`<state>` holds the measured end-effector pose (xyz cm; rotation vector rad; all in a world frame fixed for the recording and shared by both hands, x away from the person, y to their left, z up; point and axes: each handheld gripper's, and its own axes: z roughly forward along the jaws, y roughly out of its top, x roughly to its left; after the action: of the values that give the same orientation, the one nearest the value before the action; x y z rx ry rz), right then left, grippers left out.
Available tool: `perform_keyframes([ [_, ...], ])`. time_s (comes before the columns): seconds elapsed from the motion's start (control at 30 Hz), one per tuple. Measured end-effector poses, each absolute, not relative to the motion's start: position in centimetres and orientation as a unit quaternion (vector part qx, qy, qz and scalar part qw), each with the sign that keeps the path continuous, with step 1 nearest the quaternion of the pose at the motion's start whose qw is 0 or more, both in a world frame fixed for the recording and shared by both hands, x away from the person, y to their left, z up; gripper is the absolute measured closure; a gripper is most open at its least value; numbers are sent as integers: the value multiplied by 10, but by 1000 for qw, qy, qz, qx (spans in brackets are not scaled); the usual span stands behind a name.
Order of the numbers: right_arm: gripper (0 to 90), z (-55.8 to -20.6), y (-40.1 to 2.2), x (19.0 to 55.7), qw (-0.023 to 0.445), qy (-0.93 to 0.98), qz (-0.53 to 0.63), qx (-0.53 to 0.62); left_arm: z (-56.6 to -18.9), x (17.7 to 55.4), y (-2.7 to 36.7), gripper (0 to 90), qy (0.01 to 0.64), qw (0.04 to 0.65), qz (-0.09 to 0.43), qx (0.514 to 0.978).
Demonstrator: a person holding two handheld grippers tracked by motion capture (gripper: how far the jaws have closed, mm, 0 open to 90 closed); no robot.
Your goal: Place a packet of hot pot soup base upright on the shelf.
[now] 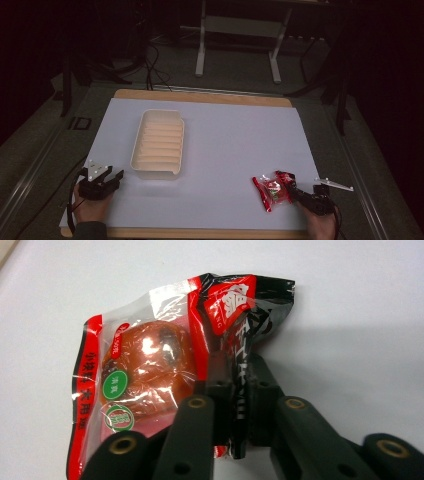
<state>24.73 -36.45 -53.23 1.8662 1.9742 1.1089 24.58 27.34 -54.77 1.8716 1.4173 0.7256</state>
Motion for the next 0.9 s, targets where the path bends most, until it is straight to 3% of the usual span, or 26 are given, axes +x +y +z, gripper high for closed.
perform_keyframes([
  [0.9, 884, -508, -358, 262, 111, 708, 386, 581, -548, 246, 273, 540, 541, 333, 278, 720],
])
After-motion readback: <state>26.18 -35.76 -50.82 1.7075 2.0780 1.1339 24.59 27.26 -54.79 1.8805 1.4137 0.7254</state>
